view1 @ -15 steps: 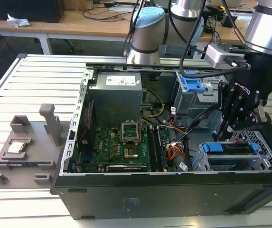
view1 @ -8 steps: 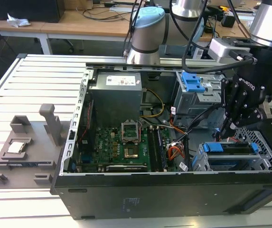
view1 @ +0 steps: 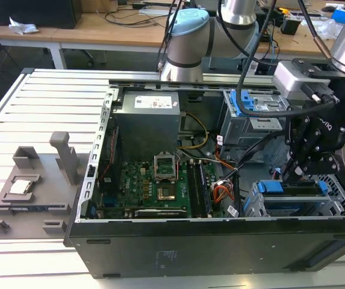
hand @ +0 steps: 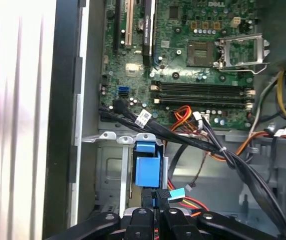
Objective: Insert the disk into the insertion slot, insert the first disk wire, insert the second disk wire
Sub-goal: 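Insert the second disk wire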
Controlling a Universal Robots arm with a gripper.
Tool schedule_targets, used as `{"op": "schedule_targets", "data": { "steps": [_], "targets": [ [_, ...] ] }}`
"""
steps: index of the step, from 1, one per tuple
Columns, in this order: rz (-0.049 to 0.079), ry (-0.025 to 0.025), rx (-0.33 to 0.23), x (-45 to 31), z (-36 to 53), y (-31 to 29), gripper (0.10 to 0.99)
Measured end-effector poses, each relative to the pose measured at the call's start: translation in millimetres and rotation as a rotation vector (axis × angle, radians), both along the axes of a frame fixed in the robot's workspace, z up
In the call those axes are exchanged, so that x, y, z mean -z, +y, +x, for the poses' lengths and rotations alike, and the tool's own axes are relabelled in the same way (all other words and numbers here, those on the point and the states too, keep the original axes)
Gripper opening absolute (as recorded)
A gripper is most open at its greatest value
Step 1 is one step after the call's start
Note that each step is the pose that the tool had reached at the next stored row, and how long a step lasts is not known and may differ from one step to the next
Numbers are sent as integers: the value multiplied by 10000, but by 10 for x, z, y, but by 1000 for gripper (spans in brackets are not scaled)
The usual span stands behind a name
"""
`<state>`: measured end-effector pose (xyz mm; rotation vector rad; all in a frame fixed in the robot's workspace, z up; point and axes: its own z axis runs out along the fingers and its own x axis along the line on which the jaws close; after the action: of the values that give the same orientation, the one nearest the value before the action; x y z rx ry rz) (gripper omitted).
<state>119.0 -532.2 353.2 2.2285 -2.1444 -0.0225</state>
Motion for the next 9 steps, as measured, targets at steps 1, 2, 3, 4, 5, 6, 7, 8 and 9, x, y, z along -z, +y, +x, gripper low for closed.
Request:
{"op": "schedule_targets", "data": {
  "steps": [1, 2, 3, 4, 5, 6, 7, 8, 9],
  "targets": [
    [153, 12, 0, 4, 11, -14, 149],
    [243, 25, 0, 6, 21, -24, 149],
    [316, 49, 0, 11, 40, -39, 149],
    [336, 69, 1, 15, 55, -47, 149],
    [347, 116, 2, 29, 93, -56, 149],
    [352, 150, 2, 42, 121, -60, 149],
    [360, 174, 2, 53, 142, -63, 149],
    [368, 194, 2, 61, 160, -65, 149],
    [376, 209, 2, 68, 175, -68, 149]
  ]
}}
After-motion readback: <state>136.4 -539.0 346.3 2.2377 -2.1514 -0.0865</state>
